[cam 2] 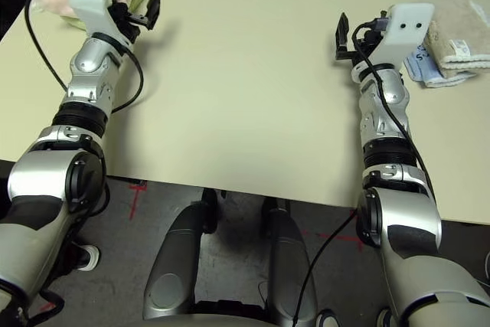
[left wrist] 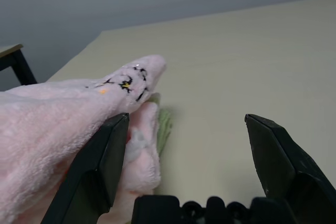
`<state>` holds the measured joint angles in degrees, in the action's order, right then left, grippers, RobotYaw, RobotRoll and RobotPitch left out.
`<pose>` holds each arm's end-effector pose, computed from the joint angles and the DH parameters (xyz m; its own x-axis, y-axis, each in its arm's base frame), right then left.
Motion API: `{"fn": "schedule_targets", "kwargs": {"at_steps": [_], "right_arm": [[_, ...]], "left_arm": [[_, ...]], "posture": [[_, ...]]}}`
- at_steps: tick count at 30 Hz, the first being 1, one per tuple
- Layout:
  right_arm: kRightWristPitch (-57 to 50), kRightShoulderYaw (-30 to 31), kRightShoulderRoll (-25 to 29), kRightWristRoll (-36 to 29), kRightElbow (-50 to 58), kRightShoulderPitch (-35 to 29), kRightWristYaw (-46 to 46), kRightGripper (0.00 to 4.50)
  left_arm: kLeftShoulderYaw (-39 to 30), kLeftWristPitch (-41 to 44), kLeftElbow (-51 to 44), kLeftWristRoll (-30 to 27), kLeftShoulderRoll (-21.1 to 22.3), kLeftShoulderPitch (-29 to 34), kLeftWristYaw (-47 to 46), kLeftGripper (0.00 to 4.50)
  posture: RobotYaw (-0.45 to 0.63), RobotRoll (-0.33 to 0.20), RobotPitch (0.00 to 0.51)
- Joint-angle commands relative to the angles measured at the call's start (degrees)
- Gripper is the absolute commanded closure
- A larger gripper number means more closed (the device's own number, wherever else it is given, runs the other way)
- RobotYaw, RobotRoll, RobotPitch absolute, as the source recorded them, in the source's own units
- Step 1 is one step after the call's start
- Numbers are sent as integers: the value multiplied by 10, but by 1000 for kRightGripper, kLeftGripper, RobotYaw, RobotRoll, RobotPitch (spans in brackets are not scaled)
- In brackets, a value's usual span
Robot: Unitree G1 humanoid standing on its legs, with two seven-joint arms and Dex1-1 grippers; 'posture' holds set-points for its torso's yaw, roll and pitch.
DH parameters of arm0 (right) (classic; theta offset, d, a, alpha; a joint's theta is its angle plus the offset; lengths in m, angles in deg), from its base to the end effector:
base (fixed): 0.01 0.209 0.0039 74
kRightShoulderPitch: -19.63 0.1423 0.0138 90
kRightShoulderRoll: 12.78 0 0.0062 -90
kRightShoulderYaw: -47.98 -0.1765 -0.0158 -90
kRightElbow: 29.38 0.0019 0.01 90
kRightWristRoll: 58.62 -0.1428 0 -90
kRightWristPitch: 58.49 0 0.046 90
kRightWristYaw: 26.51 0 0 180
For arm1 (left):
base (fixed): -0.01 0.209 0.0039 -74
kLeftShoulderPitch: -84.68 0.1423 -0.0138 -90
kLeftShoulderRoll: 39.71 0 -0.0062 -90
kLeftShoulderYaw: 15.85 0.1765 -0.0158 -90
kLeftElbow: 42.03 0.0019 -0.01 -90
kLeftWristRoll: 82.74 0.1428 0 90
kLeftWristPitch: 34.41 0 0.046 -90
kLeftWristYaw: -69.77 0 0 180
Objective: Fold the towel and set it aside.
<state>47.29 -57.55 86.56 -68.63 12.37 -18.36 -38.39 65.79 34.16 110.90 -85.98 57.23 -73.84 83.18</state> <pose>0.3368 -0.2557 0.1911 0.9118 -0.0466 0.4080 0.0800 0.9947 -0.0650 0.3653 0.2076 0.2378 0.8808 -0.1533 0.4480 0.0479 0.9701 0.2379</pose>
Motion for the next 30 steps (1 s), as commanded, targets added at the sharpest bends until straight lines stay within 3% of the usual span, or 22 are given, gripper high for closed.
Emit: {"fn": "schedule_targets", "kwargs": {"at_steps": [1, 5, 12, 17, 21, 30], "right_arm": [[16, -8, 17, 1, -23, 10, -6, 0], [18, -10, 29, -4, -32, 6, -20, 0], [18, -13, 26, -7, -32, -3, -24, 0], [17, -11, 22, -8, -30, -1, -29, 0], [18, -11, 21, -10, -29, -2, -36, 0], [6, -9, 10, -8, -42, 3, -29, 0]], "left_arm": [[0, -13, 8, 1, -1, 9, 21, 35], [-14, 4, -37, -64, -36, -2, 153, 35], [-24, 64, -111, -110, -75, 23, 216, 35], [-27, 99, -86, -92, -45, 35, 178, 35], [-37, 98, -86, -107, -34, 49, 197, 35], [-23, 60, -37, -50, -11, 49, 124, 35]], "posture": [[84, 0, 352], [99, 0, 351], [101, 0, 342], [97, 0, 342], [100, 0, 341], [117, 0, 364]]}}
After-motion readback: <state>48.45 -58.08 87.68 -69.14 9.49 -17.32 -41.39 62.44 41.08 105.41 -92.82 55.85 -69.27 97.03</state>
